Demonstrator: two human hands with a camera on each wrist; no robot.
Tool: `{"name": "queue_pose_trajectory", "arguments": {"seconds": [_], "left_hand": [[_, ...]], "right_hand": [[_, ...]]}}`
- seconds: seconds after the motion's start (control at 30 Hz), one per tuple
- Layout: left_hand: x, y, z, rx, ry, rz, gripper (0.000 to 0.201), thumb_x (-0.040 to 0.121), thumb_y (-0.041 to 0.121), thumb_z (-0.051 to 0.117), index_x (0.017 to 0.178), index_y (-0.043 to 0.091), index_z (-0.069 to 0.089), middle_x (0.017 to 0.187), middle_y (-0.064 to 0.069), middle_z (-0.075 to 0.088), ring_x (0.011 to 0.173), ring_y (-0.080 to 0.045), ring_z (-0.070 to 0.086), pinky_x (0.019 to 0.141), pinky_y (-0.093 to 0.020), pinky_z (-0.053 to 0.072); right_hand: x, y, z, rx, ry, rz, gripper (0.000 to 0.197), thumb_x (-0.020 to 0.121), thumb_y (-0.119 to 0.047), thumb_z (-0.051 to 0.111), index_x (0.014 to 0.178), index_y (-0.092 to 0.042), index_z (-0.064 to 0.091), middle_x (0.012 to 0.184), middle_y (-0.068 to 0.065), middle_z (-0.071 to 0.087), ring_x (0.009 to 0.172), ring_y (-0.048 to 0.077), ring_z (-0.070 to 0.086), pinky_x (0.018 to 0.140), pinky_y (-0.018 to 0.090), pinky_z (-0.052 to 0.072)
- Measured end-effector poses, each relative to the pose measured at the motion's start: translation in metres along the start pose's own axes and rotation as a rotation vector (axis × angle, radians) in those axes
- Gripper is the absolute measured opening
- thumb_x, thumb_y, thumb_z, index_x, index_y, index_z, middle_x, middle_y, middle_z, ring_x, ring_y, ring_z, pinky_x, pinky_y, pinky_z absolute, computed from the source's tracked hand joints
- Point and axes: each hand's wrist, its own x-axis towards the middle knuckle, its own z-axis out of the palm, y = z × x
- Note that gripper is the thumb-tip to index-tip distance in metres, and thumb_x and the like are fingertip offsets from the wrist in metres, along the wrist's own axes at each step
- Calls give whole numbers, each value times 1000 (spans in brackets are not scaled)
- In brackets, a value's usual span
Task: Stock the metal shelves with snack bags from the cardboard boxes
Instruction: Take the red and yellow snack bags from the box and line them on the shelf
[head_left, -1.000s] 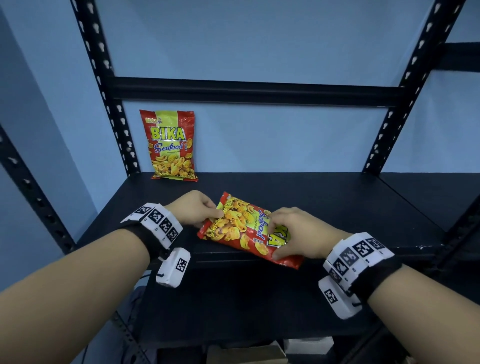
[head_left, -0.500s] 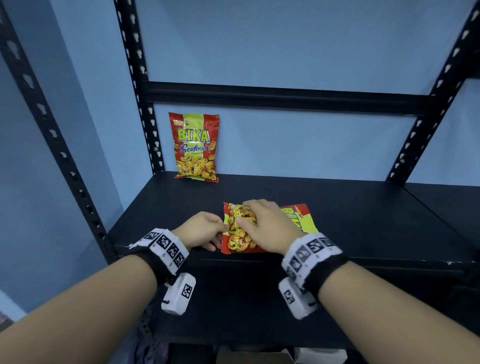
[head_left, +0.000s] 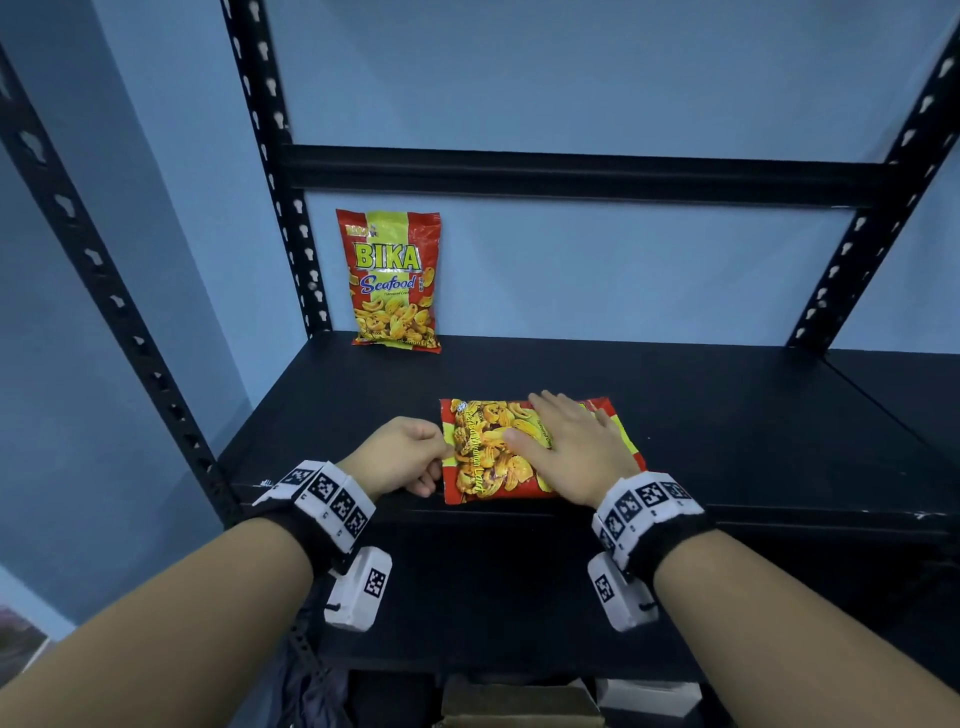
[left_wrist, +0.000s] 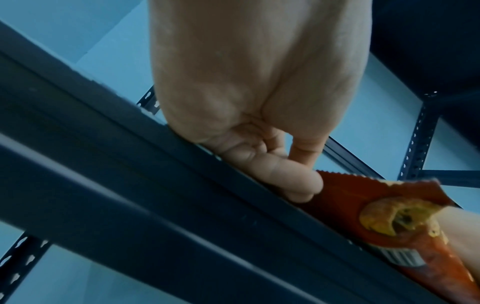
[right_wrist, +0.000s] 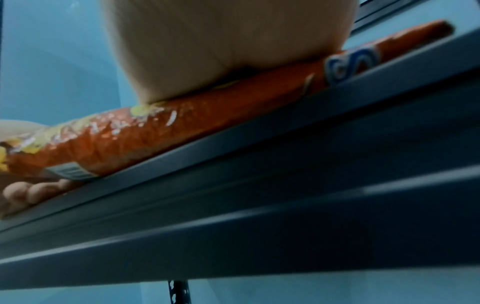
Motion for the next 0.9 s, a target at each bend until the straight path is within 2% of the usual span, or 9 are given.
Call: {"name": "queue_pose_trajectory", "arguments": {"seconds": [0.1,0.4,0.47,0.5,0.57,0.63,0.73,0.8,0.9], "left_hand": [[0,0,-1,-6,-7,2,32,100,17,63,69,12,59,61,-3,63,56,-17,64,54,-26,57],[-3,4,2,0,15,-1,30,99,16,62,69,12,61,64,-5,64,59,-17,66,54,-27,56],[-5,3,4,9,35,9,31,99,17,63,68,13,61,64,-3,64,58,-15,66,55,-26,56],[-6,3,4,11,42,14,31,98,18,64,68,13,61,63,-2,64,57,-14,66,56,-26,56],[-7,4,4,14,48,15,28,98,18,66,71,11,61,64,-3,64,56,-14,66,56,-26,56],[-9,9,5,15,59,9,19,97,17,67,81,8,62,69,-6,65,57,-15,66,56,-27,58],[-13,17,3,-45,88,-34,24,92,16,74,106,6,57,87,-12,68,67,-19,71,57,-30,59],[-13,21,-1,-51,133,-51,44,86,21,80,117,13,51,101,-15,68,85,-25,73,66,-35,62],[-10,31,-12,125,228,20,57,78,35,87,120,20,50,107,-4,63,96,-18,67,79,-34,56]], "right_hand": [[-2,17,0,76,-21,91,95,88,-89,17,164,-31,18,171,-13,12,157,8,7,127,52,7],[-8,61,1,139,-120,279,90,97,-77,9,165,-20,8,173,-3,3,159,11,0,126,49,-7],[-8,69,3,167,-59,289,90,98,-75,16,163,-13,21,171,5,15,158,19,12,127,48,4],[-7,73,3,201,-6,305,88,98,-74,22,155,-9,39,166,9,30,154,26,26,127,49,16],[-7,78,2,267,103,369,75,91,-75,32,112,-12,68,137,14,57,129,33,52,110,49,44],[-7,80,0,279,160,400,49,92,-63,48,88,-18,66,115,9,60,111,30,57,94,44,51],[-4,81,-11,313,213,369,21,97,-33,59,83,-19,64,102,4,65,96,25,62,75,35,48],[-1,80,-26,373,234,343,17,99,-27,60,87,-16,64,91,1,67,82,17,63,62,28,44],[7,74,-56,419,290,263,12,99,-26,63,90,-18,65,90,-2,68,80,13,62,59,24,40]]}}
